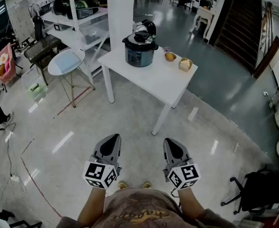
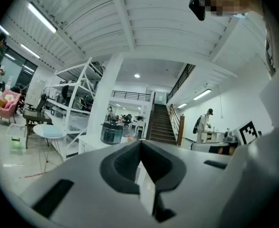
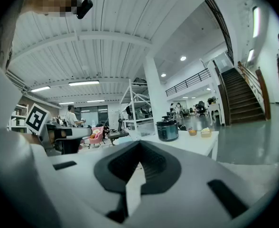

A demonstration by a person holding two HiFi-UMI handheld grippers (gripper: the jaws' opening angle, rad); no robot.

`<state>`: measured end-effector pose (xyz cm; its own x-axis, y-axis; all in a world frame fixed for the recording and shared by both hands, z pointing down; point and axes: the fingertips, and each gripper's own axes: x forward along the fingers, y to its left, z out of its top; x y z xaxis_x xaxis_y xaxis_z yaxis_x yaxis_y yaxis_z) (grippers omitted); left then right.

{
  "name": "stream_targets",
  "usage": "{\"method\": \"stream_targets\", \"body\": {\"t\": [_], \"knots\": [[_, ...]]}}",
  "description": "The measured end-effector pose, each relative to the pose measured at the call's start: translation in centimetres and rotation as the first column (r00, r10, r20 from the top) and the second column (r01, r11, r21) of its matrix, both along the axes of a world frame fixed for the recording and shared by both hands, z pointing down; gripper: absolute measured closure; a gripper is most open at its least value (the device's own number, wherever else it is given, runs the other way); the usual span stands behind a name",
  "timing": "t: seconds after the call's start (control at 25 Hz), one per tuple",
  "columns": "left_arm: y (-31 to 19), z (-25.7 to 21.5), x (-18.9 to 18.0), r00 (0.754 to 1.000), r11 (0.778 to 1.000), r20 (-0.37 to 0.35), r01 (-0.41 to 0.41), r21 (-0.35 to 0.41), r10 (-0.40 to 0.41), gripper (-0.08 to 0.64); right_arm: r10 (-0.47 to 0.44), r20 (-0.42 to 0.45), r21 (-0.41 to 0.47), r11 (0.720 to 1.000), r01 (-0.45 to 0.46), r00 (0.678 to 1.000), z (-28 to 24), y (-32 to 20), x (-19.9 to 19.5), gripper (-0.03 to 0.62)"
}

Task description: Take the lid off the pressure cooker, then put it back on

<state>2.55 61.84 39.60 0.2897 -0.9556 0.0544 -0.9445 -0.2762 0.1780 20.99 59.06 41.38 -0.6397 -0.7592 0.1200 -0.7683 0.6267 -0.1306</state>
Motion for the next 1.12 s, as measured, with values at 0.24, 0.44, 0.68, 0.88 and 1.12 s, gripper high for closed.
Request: {"method": "stream_targets", "body": {"t": [0.24,0.44,0.68,0.88,1.12], "knots": [[0.0,0.2,-0.7,1.0,1.0,-0.011,-0.002,-0.002,0.002,0.557,-0.011,0.032,-0.002,1.0,0.011,0.999,0.1,0.0,-1.3,0.598],[0.2,0.2,-2.2,1.0,1.0,0.002,-0.017,-0.006,0.017,0.557,-0.018,0.031,-0.004,1.0,0.018,0.999,0.3,0.4,-3.2,0.598],[-0.4,0.2,-4.2,0.998,0.999,0.022,-0.053,0.003,0.053,0.557,-0.005,0.039,0.024,1.0,0.004,0.999,0.2,0.1,-5.5,0.598],[-2.5,0.6,-5.0,0.998,0.998,0.011,-0.066,-0.005,0.066,0.557,0.006,0.035,0.013,1.0,-0.006,0.999,0.3,-1.1,-6.3,0.598],[-6.5,1.7,-5.7,0.996,0.996,0.002,-0.087,-0.006,0.087,0.557,-0.014,0.032,0.005,1.0,0.014,0.999,1.2,-4.6,-7.8,0.598]]}}
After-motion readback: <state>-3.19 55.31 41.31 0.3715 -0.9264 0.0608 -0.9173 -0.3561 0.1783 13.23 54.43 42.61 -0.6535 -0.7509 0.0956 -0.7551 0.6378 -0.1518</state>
